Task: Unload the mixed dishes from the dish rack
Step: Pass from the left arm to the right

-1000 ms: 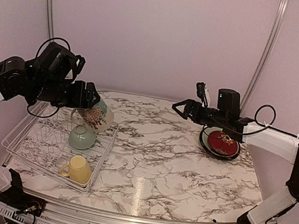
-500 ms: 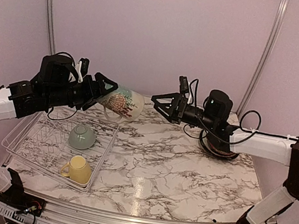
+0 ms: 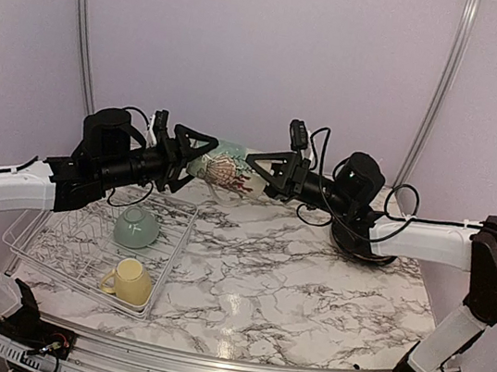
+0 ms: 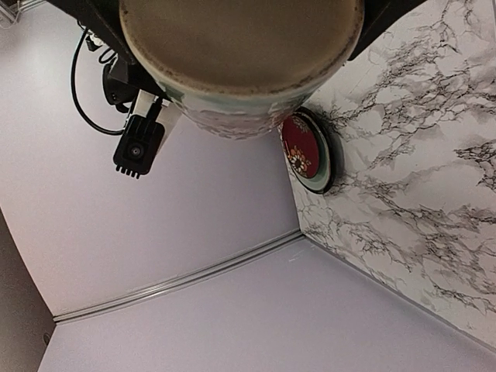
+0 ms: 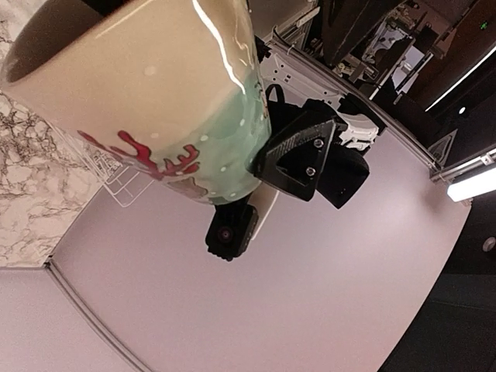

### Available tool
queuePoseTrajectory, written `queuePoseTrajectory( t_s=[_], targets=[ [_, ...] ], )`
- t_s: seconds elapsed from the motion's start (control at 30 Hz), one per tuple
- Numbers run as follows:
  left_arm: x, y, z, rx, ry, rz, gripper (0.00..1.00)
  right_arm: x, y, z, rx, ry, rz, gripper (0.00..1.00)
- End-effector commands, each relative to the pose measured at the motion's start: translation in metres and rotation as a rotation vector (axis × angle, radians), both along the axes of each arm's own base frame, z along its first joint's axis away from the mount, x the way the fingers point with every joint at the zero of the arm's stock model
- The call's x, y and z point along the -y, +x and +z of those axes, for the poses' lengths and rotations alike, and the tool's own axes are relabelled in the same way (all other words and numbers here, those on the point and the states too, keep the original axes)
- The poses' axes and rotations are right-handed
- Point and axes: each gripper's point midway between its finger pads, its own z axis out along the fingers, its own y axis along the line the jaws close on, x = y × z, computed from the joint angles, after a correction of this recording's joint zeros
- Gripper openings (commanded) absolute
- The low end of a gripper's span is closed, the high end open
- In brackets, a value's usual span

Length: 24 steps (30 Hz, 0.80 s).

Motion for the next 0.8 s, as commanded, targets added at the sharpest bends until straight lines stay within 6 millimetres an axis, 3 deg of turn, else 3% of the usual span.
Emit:
queuePoseTrajectory(
  t_s=[0.0, 0.13, 0.2, 0.23, 0.27, 0.33, 0.37, 0.4, 0.43, 0.47, 0.5, 0.63, 0.77],
  targets=[
    [0.006, -0.005, 0.063, 0.131, -0.241, -0.067, 0.00, 0.000, -0.018, 0.036, 0.075, 0.085, 0.053, 0.56],
    [0.009, -0.001, 0.055, 0.108, -0.262, -0.082, 0.00, 0.003, -0.020, 0.040, 0.094, 0.090, 0.047, 0.37],
    [0.011, 0.000, 0.053, 0.105, -0.263, -0.098, 0.00, 0.004, -0.019, 0.039, 0.098, 0.084, 0.030, 0.21],
    [0.012, 0.001, 0.050, 0.099, -0.258, -0.103, 0.00, 0.005, -0.017, 0.037, 0.101, 0.074, 0.010, 0.06],
    [0.013, 0.001, 0.048, 0.098, -0.252, -0.108, 0.00, 0.007, -0.017, 0.039, 0.106, 0.072, 0.000, 0.00],
    [0.012, 0.003, 0.038, 0.078, -0.213, -0.104, 0.00, 0.011, -0.011, 0.038, 0.117, 0.043, -0.045, 0.00],
    [0.010, 0.005, 0.032, 0.064, -0.185, -0.091, 0.06, 0.014, -0.006, 0.036, 0.116, 0.024, -0.074, 0.00],
    [0.006, 0.007, 0.025, 0.050, -0.151, -0.074, 0.20, 0.018, -0.001, 0.034, 0.112, 0.002, -0.103, 0.00],
    [0.002, 0.009, 0.018, 0.039, -0.115, -0.056, 0.33, 0.024, 0.003, 0.034, 0.119, -0.011, -0.131, 0.00],
    [-0.004, 0.011, 0.013, 0.030, -0.078, -0.034, 0.55, 0.031, 0.009, 0.034, 0.118, -0.027, -0.170, 0.00],
    [-0.009, 0.012, 0.007, 0.021, -0.037, -0.015, 0.68, 0.038, 0.013, 0.034, 0.123, -0.039, -0.202, 0.00],
    [-0.034, 0.013, -0.006, 0.024, 0.130, 0.065, 0.90, 0.074, 0.030, 0.020, 0.123, -0.139, -0.324, 0.00],
    [-0.060, 0.010, 0.005, 0.087, 0.262, 0.141, 0.99, 0.108, 0.037, -0.014, 0.177, -0.416, -0.470, 0.00]
  ],
)
